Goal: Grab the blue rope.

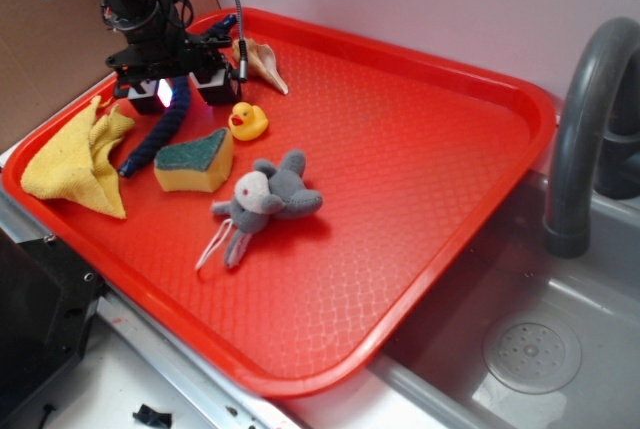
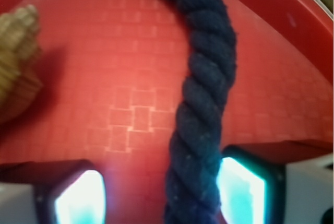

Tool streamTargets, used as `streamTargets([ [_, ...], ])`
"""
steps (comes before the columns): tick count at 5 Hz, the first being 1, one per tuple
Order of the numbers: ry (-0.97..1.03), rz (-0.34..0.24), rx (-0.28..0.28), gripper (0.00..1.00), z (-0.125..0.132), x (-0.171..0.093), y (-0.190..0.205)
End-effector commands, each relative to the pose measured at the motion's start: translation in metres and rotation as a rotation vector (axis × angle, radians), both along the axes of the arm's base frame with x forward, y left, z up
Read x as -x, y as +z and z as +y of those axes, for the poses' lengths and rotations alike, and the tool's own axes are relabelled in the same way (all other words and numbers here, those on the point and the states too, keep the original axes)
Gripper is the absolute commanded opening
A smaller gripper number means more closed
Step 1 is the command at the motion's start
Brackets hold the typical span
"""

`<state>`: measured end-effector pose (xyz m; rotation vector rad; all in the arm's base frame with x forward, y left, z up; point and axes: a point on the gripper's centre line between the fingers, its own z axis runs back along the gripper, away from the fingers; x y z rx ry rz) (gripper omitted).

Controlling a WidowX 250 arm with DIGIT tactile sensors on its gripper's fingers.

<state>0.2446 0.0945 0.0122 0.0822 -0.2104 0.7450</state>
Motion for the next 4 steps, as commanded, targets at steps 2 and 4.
streamTargets([
  [2, -0.070, 0.073, -0.057, 0.00, -0.002, 0.007, 0.012],
  [4, -0.300, 0.034, 0.049, 0.00, -0.047, 0.014, 0.113],
])
